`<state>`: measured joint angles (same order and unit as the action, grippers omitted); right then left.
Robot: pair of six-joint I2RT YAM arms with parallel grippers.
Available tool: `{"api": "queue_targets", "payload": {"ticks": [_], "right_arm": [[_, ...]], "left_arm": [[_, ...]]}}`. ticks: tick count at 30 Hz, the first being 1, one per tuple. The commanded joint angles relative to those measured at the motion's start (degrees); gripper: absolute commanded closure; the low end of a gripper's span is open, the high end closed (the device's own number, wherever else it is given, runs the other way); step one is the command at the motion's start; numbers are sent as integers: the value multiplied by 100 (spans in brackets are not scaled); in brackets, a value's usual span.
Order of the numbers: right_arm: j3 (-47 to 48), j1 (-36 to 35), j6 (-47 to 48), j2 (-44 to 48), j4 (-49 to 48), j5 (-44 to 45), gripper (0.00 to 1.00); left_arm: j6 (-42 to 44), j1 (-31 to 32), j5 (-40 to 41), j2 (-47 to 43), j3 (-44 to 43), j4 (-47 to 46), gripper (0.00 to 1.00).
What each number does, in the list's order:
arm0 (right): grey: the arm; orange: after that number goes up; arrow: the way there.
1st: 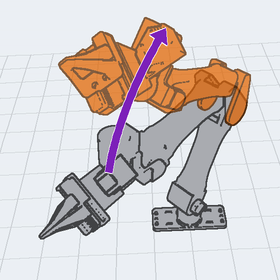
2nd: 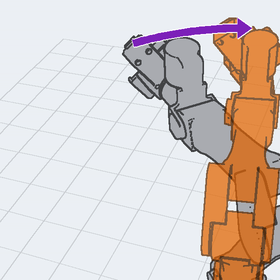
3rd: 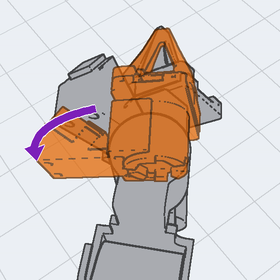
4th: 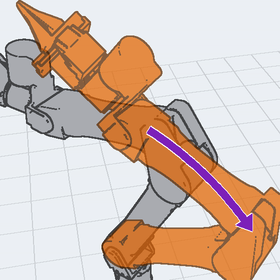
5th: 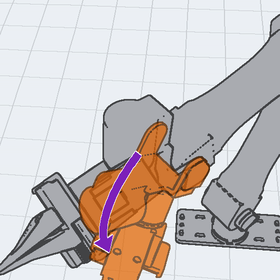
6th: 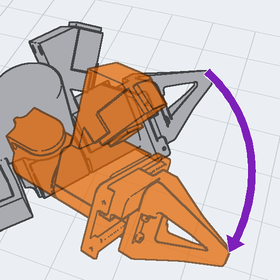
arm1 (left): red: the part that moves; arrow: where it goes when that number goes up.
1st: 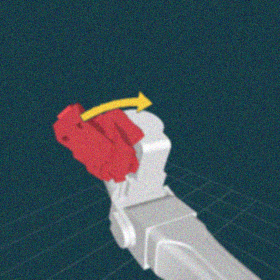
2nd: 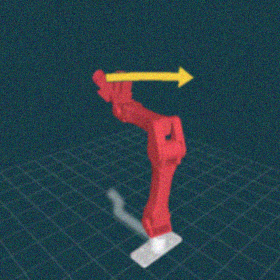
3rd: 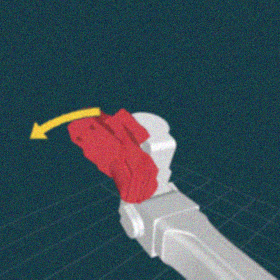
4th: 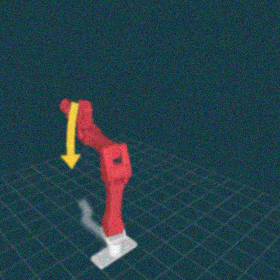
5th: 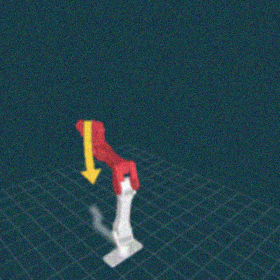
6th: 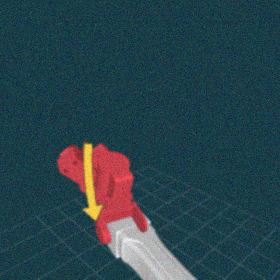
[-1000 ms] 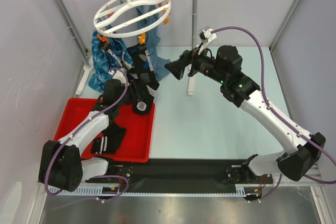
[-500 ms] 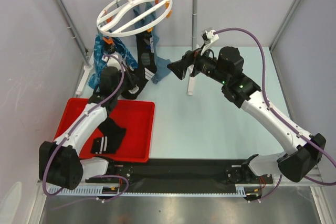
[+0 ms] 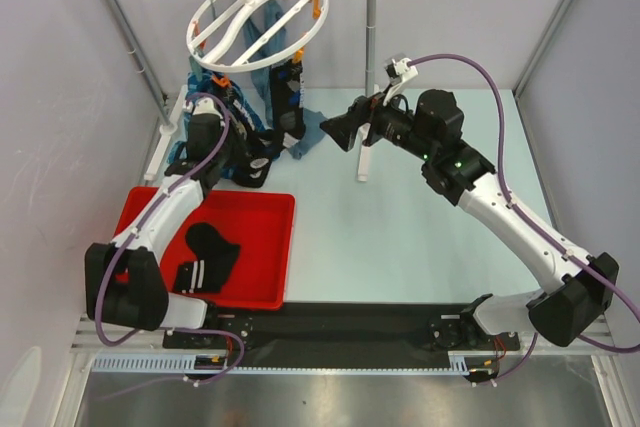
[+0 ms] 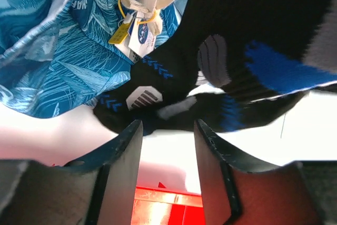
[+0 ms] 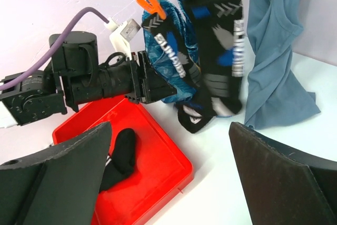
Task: Clip the socks to the hanger
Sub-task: Rotate the hanger at the clothesline.
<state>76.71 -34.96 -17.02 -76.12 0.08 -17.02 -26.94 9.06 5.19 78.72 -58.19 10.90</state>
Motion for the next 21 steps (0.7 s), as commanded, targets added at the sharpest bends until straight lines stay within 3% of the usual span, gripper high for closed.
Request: {"api": "queue_targets", "payload": {"ticks": [1,8,12,13,21], "right_arm": [[29,42,32,-70,-271,84,0],[195,94,259,-377,-464,366,0],[46,86,1102,-676,-1263,-73,5],[46,60,1678,-920,-1673,-204,6],[116,42,2343,-1765,-2143,-162,11]], "left_arm": [[-40,-18,-61,-391,-8,9,50],[-162,-18,-466,-1786,704,44,48],[-259,-18,-721,-2754,1046,167,46],[-338,-18,-652,-3200,1117,489,45],[-154,-27,6,-3724,626,1500,42]]}}
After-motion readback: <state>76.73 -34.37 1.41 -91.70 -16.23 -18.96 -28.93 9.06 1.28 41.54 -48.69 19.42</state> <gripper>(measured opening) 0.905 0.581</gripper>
